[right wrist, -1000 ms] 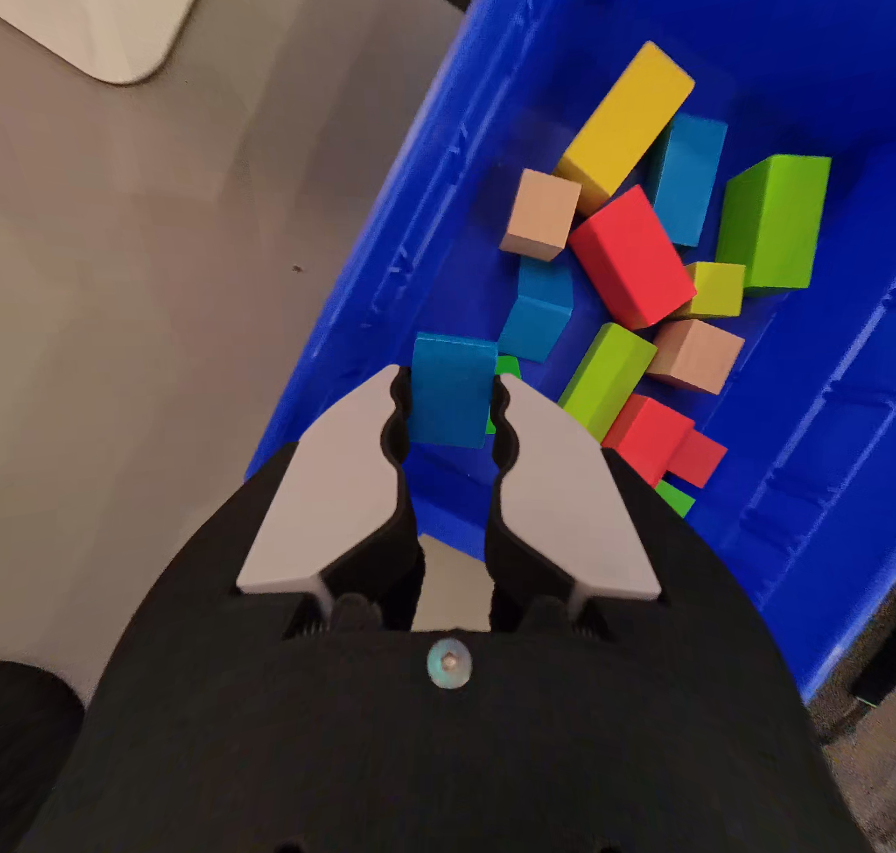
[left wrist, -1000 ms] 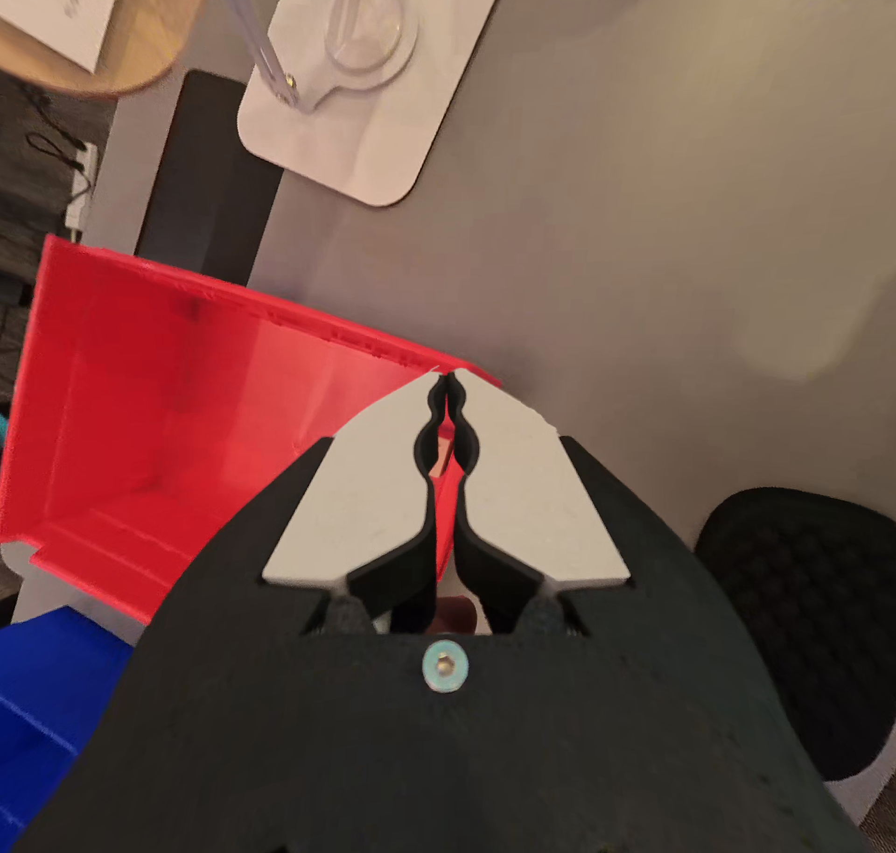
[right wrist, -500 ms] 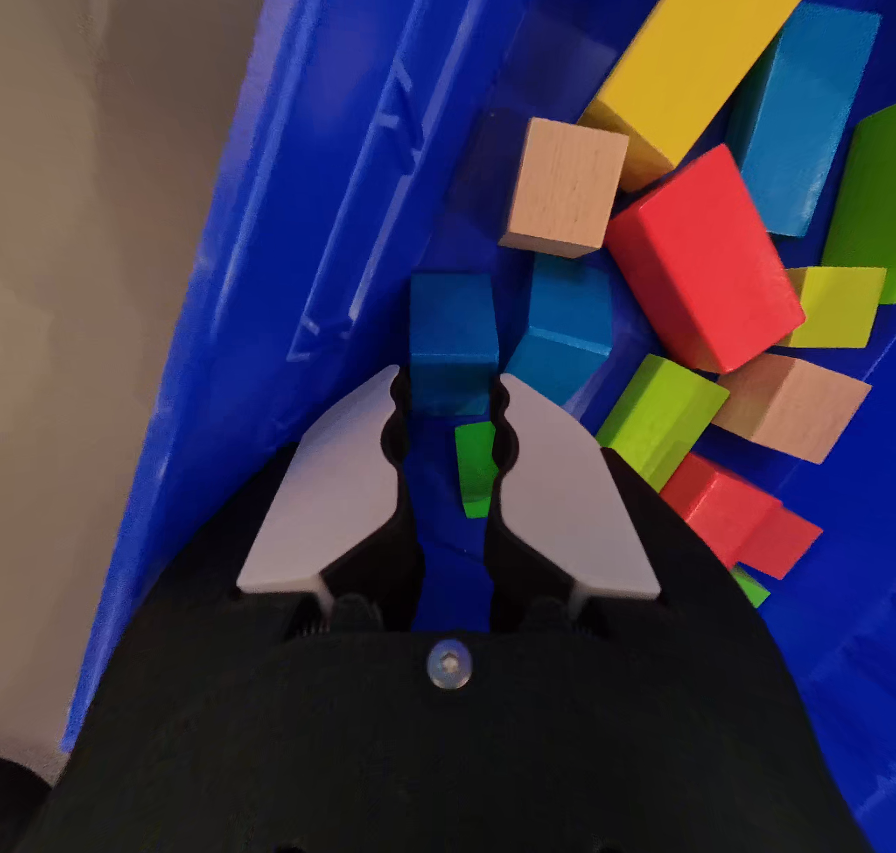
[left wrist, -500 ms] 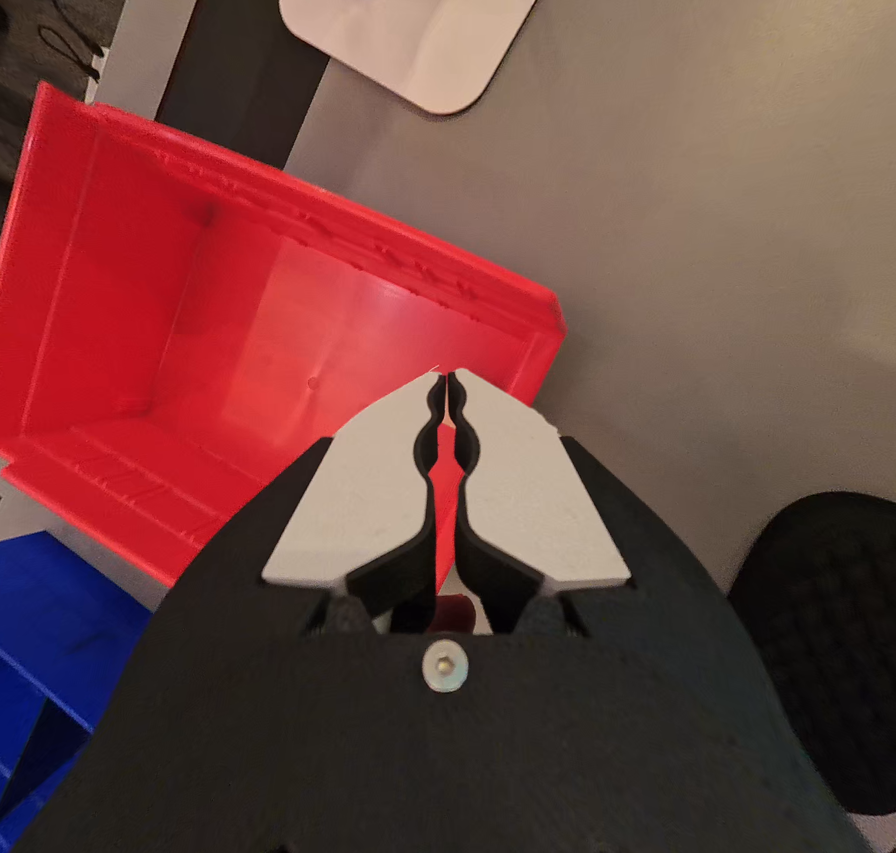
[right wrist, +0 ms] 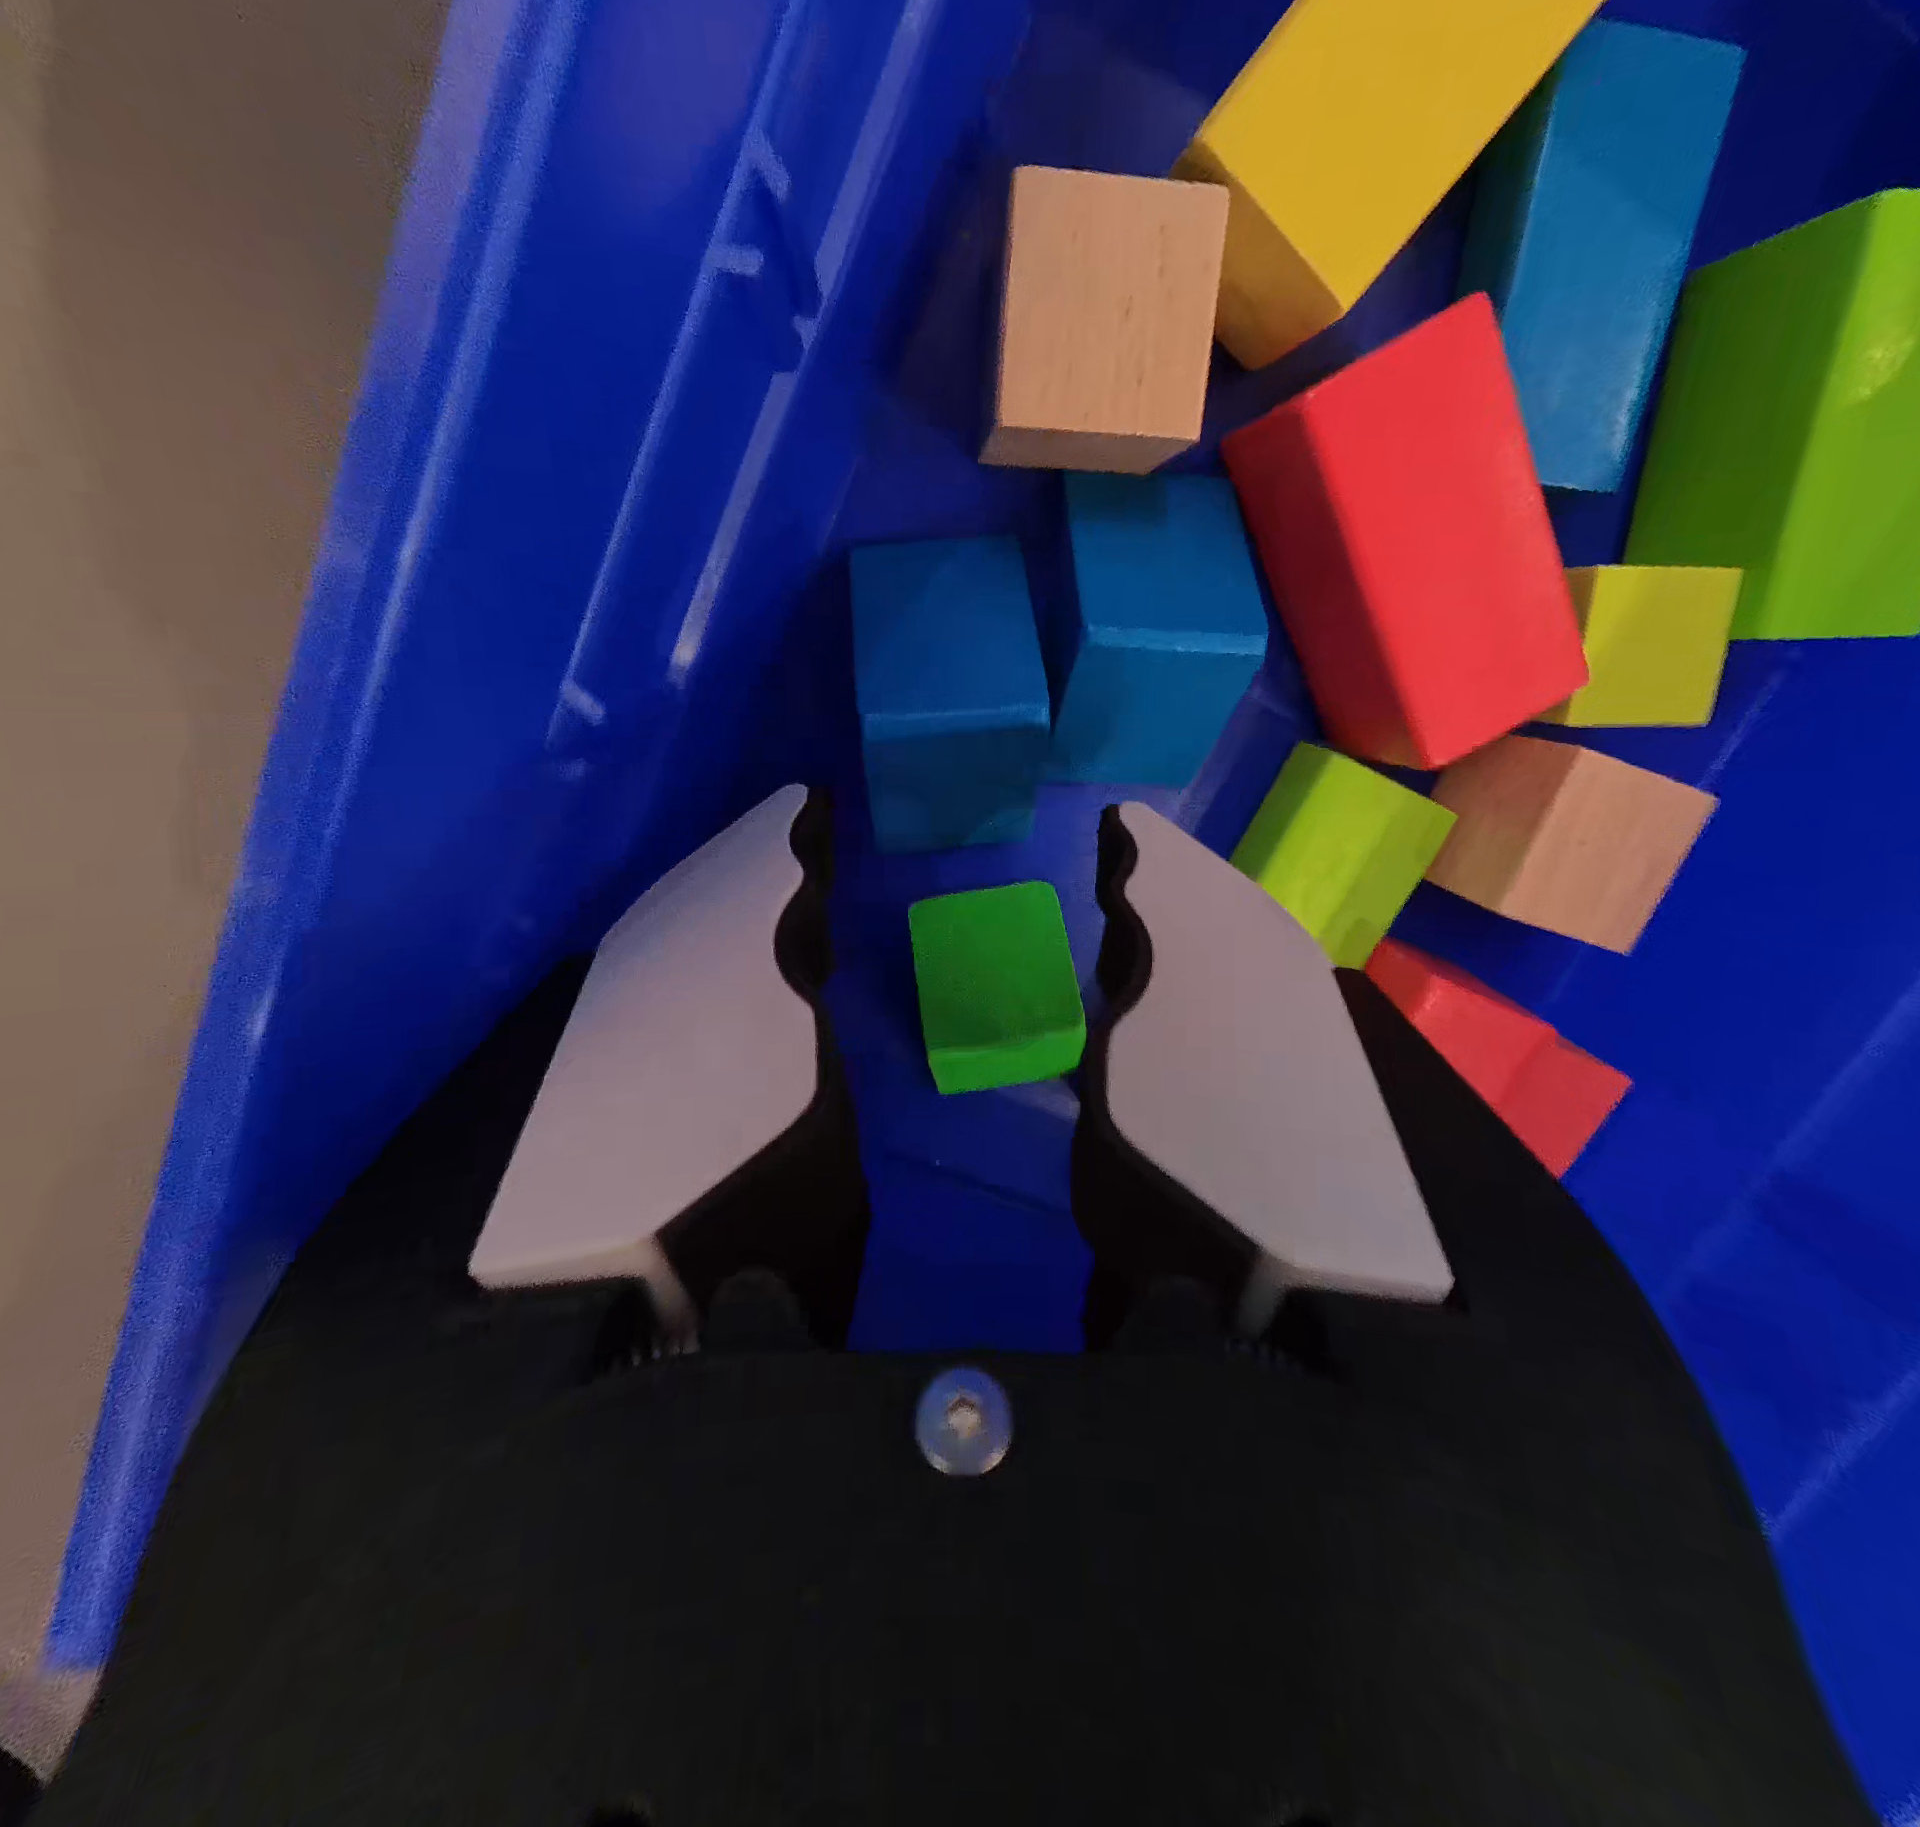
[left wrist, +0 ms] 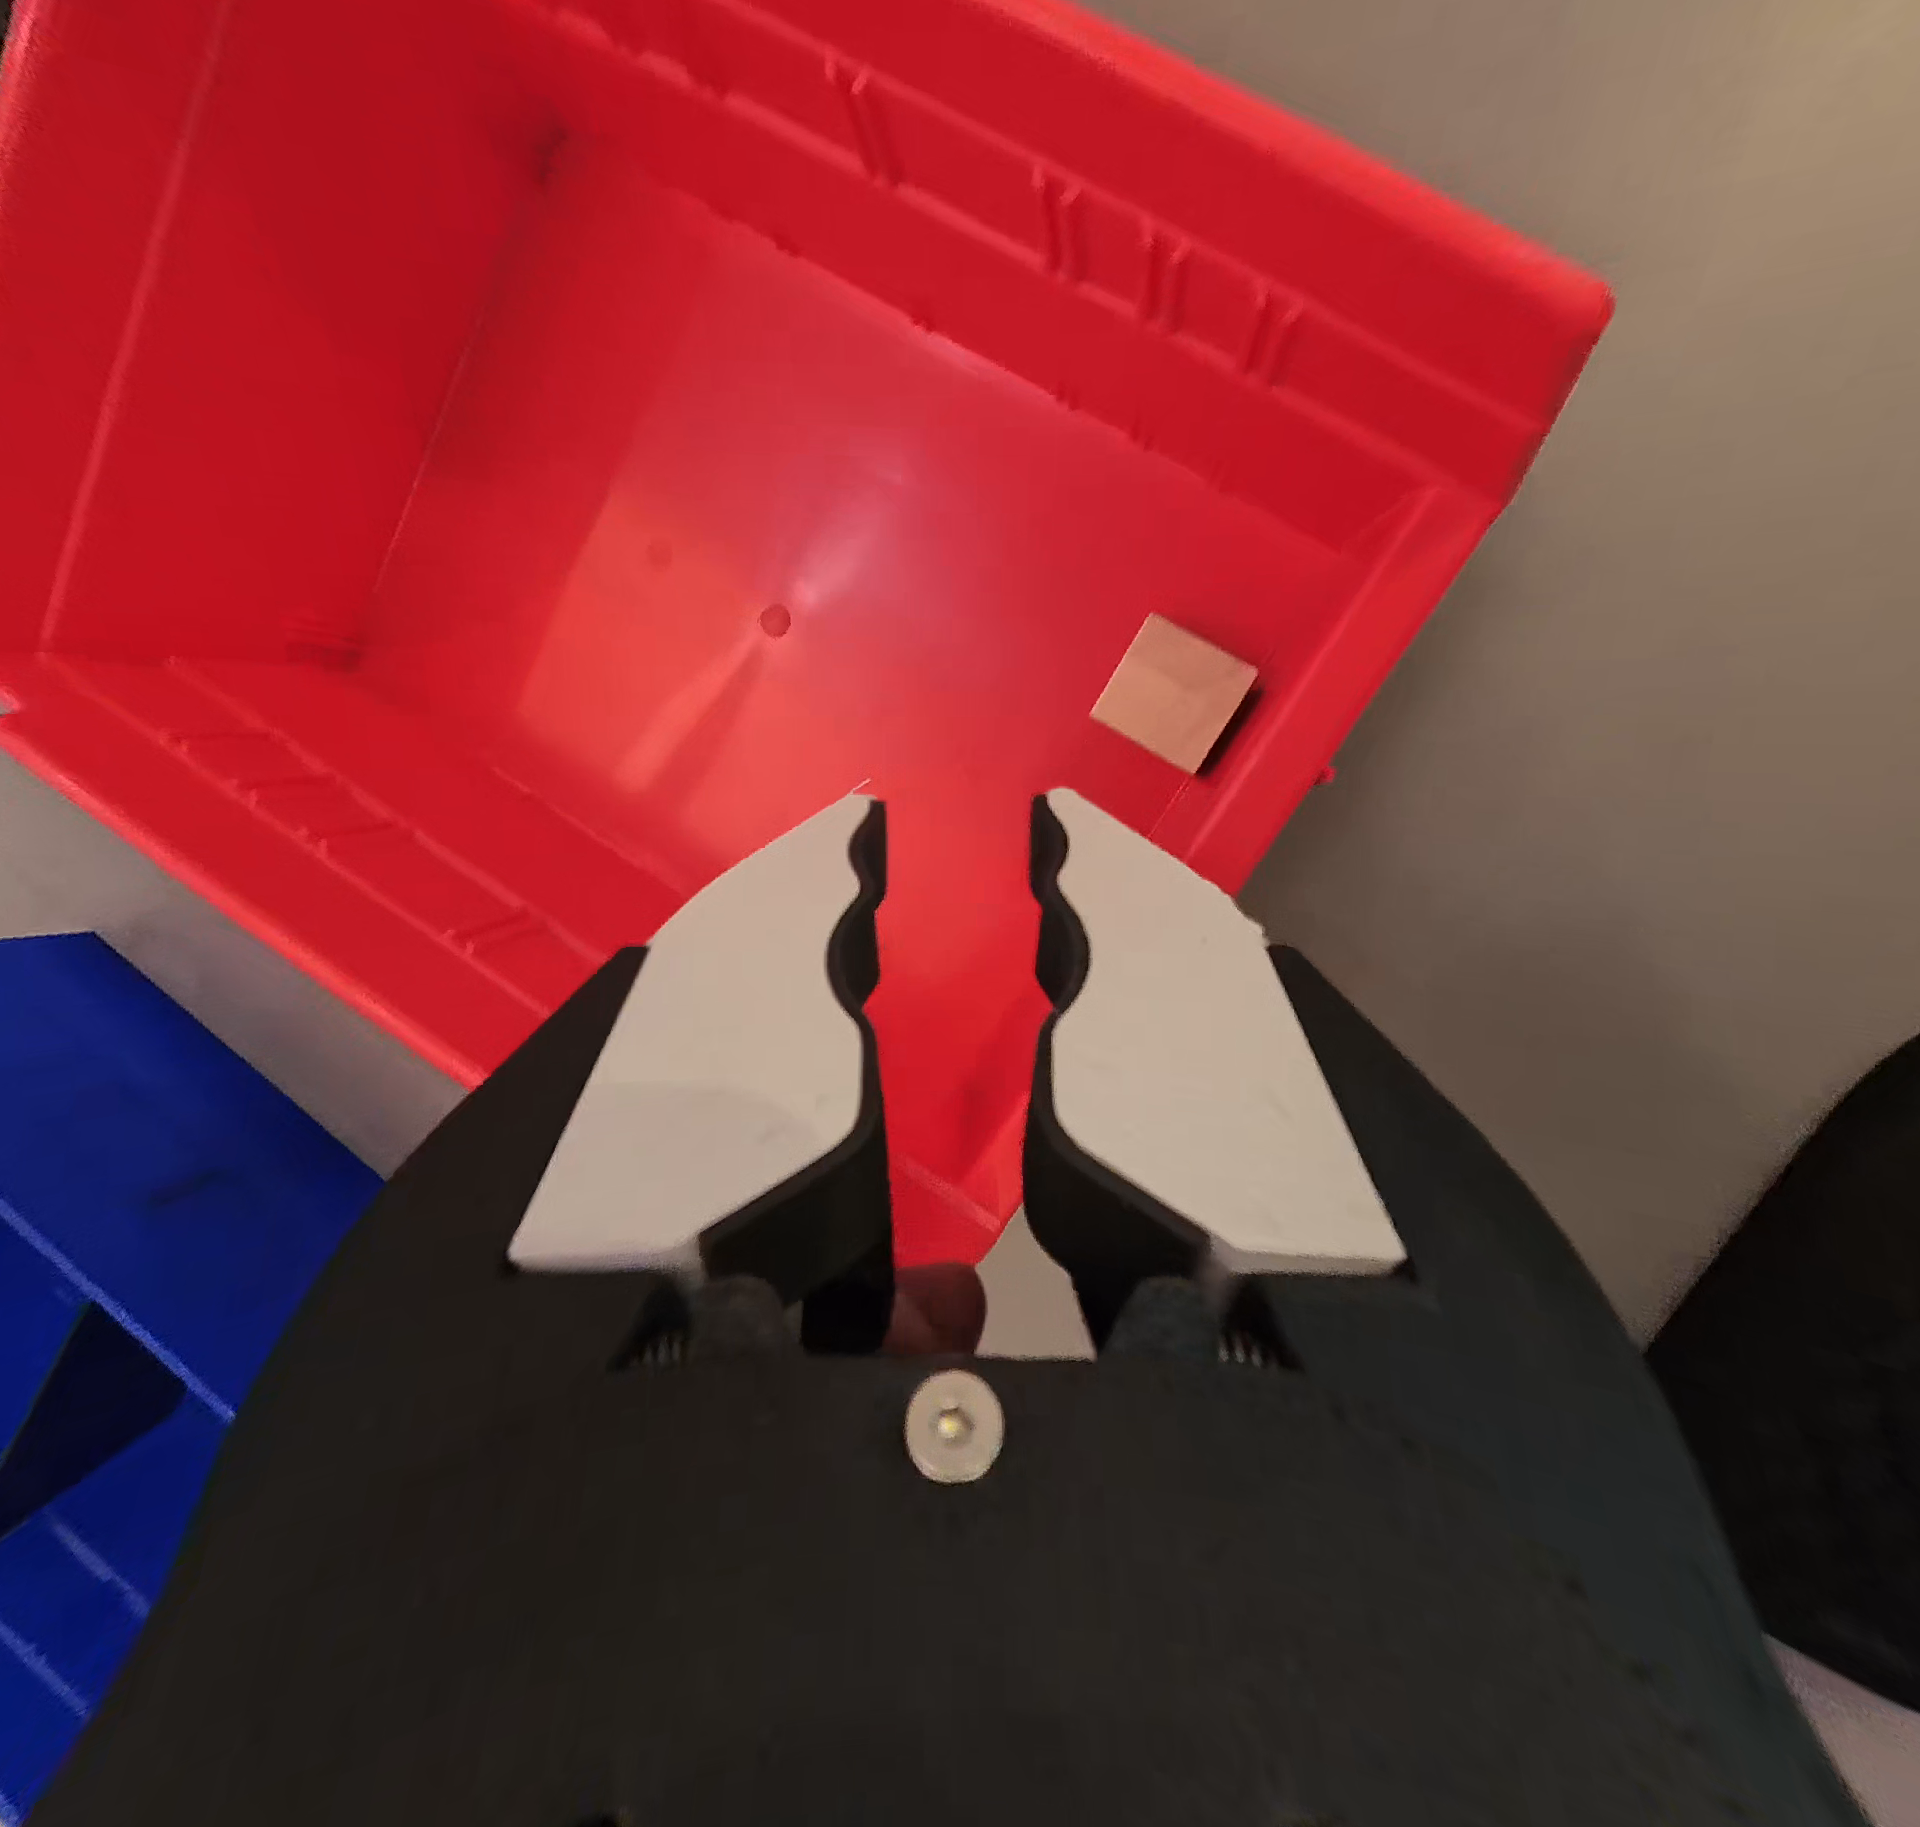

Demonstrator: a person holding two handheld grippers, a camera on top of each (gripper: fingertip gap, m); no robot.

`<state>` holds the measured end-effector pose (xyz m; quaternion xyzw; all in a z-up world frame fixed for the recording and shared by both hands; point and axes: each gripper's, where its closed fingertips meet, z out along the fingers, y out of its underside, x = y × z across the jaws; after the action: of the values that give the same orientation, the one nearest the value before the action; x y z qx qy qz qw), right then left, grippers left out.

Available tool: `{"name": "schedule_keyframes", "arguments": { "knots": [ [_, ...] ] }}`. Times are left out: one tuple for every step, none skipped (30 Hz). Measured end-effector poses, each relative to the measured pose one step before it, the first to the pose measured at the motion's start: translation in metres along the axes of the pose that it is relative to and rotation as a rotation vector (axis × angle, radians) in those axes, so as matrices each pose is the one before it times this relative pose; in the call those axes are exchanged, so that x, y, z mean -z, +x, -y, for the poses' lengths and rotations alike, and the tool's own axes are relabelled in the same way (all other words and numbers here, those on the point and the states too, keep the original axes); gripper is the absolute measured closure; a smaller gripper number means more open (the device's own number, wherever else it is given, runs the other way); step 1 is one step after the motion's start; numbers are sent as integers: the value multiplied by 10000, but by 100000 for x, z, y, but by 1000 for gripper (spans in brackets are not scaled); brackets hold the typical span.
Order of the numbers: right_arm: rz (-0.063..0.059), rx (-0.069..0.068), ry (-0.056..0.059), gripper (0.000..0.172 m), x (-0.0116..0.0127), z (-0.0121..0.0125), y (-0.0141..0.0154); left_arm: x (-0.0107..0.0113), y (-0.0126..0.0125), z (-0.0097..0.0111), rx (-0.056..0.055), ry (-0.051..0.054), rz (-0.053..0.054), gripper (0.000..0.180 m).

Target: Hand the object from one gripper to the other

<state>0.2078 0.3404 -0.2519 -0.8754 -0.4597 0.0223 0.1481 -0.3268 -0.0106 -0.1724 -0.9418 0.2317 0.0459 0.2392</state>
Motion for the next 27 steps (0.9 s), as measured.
{"name": "schedule_keyframes", "arguments": {
  "knots": [
    [-155,55,15,123,440,-215,108,26,-260,-400,-73,-62,-8,151],
    [-90,-15,119,122,507,-88,67,39,-486,-424,-161,-93,148,147],
    [-8,-48,239,122,613,81,-37,44,-461,-464,-204,-112,113,144],
    [17,-29,255,123,658,118,-110,-1,-199,-403,-213,-85,-66,140],
    [-19,-16,195,123,667,49,-73,-28,-63,-298,-244,-31,-128,136],
    [-32,-3,176,123,632,49,-83,-80,-44,-211,-280,-14,-99,135],
    [4,2,171,124,568,55,-164,-169,93,-174,-320,-48,-163,133],
    [35,13,152,125,508,56,-249,-273,222,-106,-362,-57,-226,132],
    [20,42,130,125,445,54,-255,-378,32,-202,-402,-154,-105,130],
    [-32,51,100,125,414,25,-206,-461,134,-374,-470,-284,-160,129],
    [-25,44,70,126,377,5,-226,-491,245,-121,-398,-138,-225,127],
    [31,37,54,127,292,1,-290,-513,245,268,-236,49,-241,127],
    [38,32,42,127,207,-2,-312,-525,407,636,-127,191,-361,126],
    [-8,32,28,127,164,-4,-259,-522,504,848,-124,256,-419,126],
    [-53,45,-6,128,128,-39,-184,-544,274,749,-187,126,-249,126],
    [-106,62,-16,131,124,-56,-68,-539,115,617,-185,-6,-138,126],
    [-95,40,5,132,116,-19,-14,-543,252,634,-155,-3,-243,125],
    [-23,-17,13,132,83,-10,-49,-501,300,633,-106,32,-284,127],
    [10,-44,17,132,85,-17,-41,-441,-52,412,-34,-57,-103,128],
    [12,-35,24,132,70,6,-12,-395,82,236,-17,-110,-222,130],
    [26,-20,22,132,46,4,-6,-324,49,301,1,22,-234,132],
    [25,1,15,132,34,18,-23,-316,-3,93,88,-52,-250,131],
    [-4,20,8,132,34,27,3,-336,-45,-88,96,-139,-224,130],
    [-21,28,10,132,32,53,29,-171,161,158,81,59,-323,131],
    [-13,29,15,132,10,75,16,-95,2,156,101,68,-190,130],
    [-6,23,15,132,-12,96,5,-93,29,-3,141,-67,-172,130],
    [-22,28,12,133,-27,86,13,-4,15,65,130,-65,-92,134]
  ]
}}
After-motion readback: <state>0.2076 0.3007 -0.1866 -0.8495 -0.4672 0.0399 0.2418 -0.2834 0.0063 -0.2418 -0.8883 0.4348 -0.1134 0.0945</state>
